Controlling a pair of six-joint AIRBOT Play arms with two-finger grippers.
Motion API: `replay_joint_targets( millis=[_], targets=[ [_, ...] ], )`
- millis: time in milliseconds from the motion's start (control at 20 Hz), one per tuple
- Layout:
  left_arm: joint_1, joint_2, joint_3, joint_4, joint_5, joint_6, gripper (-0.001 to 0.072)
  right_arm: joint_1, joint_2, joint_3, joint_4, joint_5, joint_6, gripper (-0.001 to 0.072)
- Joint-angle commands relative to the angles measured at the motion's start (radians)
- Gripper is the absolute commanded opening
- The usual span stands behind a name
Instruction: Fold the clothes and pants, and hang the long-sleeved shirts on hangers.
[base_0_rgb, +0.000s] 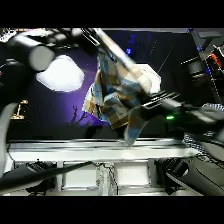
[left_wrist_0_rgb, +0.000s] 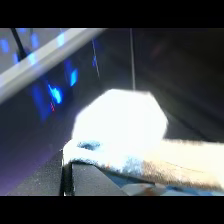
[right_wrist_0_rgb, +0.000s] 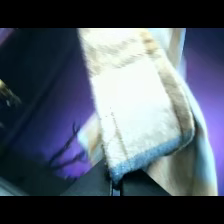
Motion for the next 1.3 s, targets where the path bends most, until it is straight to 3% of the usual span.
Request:
replay_joint_targets(
  millis=[0,150,250,400,500,600,700,750,850,1000,1250],
  targets=[
    [-0.062,0.167,0.001,0.002,-0.014,0.125,0.0015,0.001,-0.017,0.229,-0.019,-0.043,-0.357,0.0029],
    [-0.164,0.287,0.001,0.093,-0.01,0.16,0.0016,0.001,-0.144,0.439,-0.084,-0.137,-0.51,0.0029],
    [-0.197,0.338,0.001,0.193,0.005,0.108,0.0016,-0.023,-0.25,0.57,-0.117,-0.215,-0.556,0.0029],
    [-0.159,0.345,0.0,0.323,0.019,0.011,0.0015,-0.18,-0.423,0.721,0.072,-0.243,-0.553,0.0029],
    [-0.071,0.305,0.0,0.34,-0.003,-0.064,0.0016,-0.298,-0.536,0.765,0.314,-0.139,-0.552,0.0029],
    [0.043,0.233,-0.004,0.338,-0.062,-0.21,0.0016,-0.383,-0.644,0.767,0.511,0.047,-0.52,0.003],
    [0.137,0.129,-0.004,0.302,-0.164,-0.349,0.0015,-0.41,-0.753,0.767,0.58,0.262,-0.473,0.003],
    [0.168,0.072,-0.004,0.275,-0.221,-0.375,0.0015,-0.407,-0.806,0.767,0.581,0.351,-0.46,0.003],
    [0.204,-0.049,-0.004,0.216,-0.362,-0.378,0.0016,-0.389,-0.895,0.767,0.58,0.446,-0.426,0.003],
    [0.206,-0.193,-0.006,0.198,-0.518,-0.344,0.0015,-0.346,-0.986,0.767,0.579,0.445,-0.393,0.003],
    [0.241,-0.264,-0.04,0.18,-0.497,-0.381,0.0016,-0.275,-1.089,0.767,0.595,0.424,-0.425,0.0031]
  ],
)
